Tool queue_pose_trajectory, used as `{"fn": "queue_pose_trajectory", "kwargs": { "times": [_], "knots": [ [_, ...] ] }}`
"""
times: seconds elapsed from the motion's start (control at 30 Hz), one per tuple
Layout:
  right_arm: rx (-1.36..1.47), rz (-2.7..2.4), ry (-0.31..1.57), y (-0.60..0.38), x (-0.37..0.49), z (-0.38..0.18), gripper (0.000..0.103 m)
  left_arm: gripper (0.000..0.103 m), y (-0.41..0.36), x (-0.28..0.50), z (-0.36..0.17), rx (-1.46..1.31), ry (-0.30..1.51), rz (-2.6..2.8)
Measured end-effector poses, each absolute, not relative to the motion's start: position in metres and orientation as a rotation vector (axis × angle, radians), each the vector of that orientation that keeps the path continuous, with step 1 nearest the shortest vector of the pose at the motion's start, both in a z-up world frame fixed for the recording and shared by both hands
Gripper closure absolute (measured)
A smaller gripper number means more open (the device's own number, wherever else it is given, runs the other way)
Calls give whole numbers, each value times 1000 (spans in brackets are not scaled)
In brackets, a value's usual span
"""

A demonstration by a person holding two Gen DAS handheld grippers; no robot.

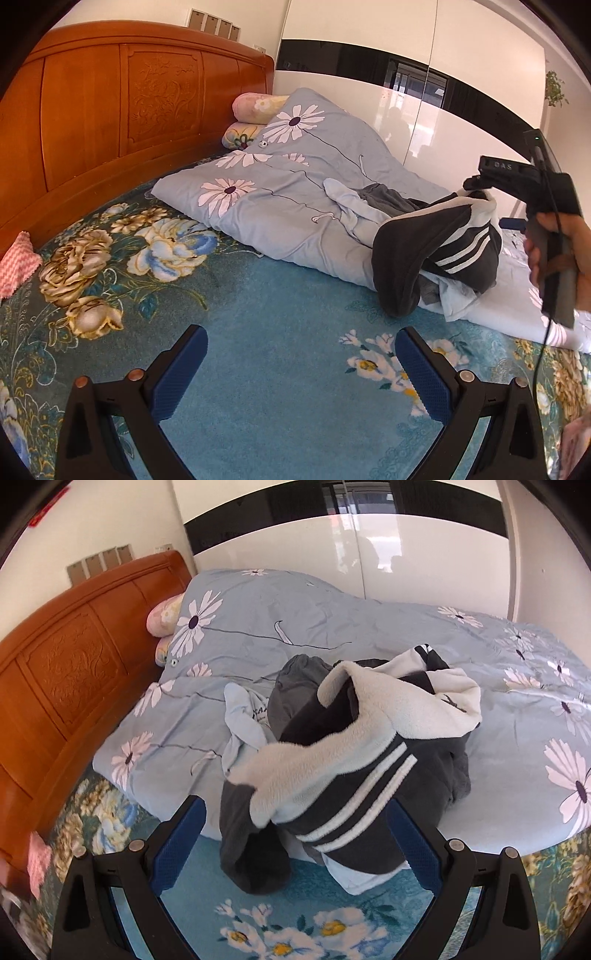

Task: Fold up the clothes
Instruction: 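Grasp the jacket's fleece hood with the right tool and lift it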

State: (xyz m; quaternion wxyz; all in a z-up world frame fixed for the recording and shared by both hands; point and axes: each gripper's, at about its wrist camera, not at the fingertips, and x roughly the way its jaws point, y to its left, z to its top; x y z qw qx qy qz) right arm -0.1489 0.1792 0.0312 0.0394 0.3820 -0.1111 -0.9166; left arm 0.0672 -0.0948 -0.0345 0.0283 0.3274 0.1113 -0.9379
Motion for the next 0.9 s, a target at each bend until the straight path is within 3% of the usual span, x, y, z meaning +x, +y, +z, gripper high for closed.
{"fn": "queue_pose_trajectory", "kwargs": {
  "times": [0.1, 0.17, 0.2, 0.23, 0.33, 0.5, 0.73, 0.9],
  "knots": [
    [1237, -2850, -545, 193, -180, 24, 19, 0, -109, 86, -45, 1021, 413, -2878],
    [1368, -2814, -733, 210, -190, 5, 54, 0, -115, 96, -51, 1031, 394, -2832],
    [1432, -2790, -828, 218, -195, -4, 66, 0, -118, 100, -53, 1039, 370, -2811],
    [1489, -2760, -926, 227, -198, -14, 89, 0, -120, 105, -55, 1050, 355, -2799],
    [1491, -2701, -1051, 244, -181, -29, 94, 0, -125, 121, -57, 1084, 377, -2790],
    [1217, -2689, -1041, 271, -148, 10, 95, 0, -121, 149, -45, 1138, 470, -2790],
    [993, -2688, -872, 285, -115, 132, 95, 0, -104, 171, 4, 1070, 581, -2822],
    [837, -2611, -692, 263, -70, 212, 95, 0, -99, 194, 48, 979, 549, -2847]
  ]
}}
